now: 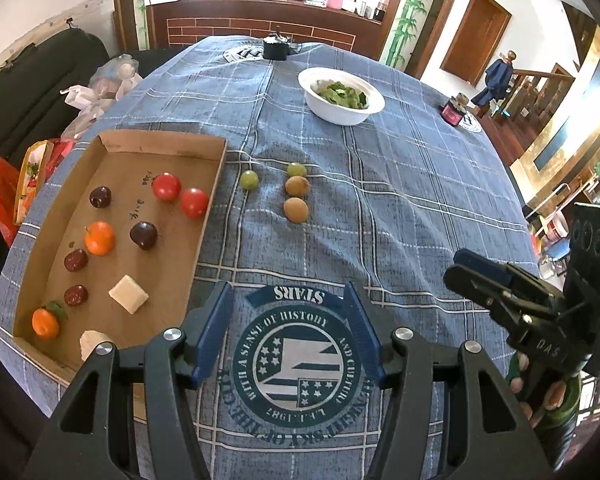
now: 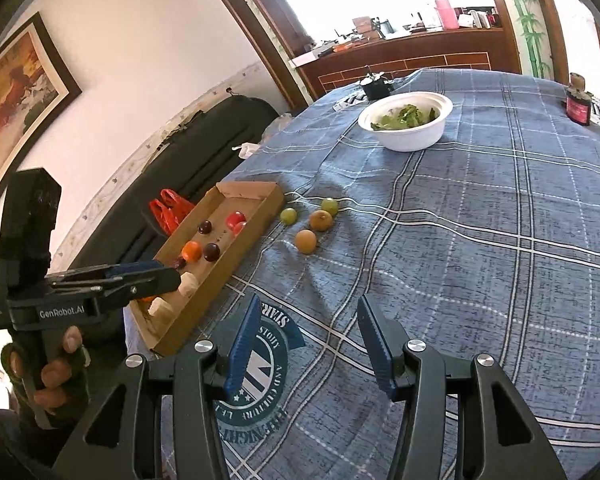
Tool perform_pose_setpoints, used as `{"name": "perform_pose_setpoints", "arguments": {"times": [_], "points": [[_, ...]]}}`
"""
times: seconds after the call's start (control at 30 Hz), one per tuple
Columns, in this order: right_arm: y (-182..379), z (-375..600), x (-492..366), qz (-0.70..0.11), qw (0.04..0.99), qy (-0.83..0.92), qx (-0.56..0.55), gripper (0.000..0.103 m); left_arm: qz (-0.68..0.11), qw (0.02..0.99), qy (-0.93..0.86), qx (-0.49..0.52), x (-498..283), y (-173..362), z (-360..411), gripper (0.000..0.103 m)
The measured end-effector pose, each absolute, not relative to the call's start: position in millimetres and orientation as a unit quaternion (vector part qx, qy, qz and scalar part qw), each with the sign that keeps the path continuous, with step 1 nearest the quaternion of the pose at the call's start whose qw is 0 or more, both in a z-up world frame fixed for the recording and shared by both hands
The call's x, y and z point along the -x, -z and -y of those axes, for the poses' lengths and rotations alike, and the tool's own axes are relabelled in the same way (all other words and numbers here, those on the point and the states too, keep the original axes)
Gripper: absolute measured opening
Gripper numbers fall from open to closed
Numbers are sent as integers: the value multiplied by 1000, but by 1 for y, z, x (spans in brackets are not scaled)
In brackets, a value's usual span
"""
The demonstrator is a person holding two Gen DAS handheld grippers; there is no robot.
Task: Organize fruits
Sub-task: 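Withdraw both open tools from the tray toward the tan round fruits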
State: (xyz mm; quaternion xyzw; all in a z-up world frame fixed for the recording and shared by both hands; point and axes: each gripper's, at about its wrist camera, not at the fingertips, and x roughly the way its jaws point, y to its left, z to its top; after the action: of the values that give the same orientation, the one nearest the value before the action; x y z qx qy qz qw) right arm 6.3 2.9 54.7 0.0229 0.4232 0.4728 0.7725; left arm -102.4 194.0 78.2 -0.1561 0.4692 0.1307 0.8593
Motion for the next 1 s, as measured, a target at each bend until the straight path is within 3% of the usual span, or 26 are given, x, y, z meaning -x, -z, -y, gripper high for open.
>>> {"name": "perform_pose_setpoints", "arguments": {"times": [1.0], "points": [[-55, 18, -31, -424, 779, -462, -27, 53, -511, 843, -92, 141, 90, -42, -163, 56]]}}
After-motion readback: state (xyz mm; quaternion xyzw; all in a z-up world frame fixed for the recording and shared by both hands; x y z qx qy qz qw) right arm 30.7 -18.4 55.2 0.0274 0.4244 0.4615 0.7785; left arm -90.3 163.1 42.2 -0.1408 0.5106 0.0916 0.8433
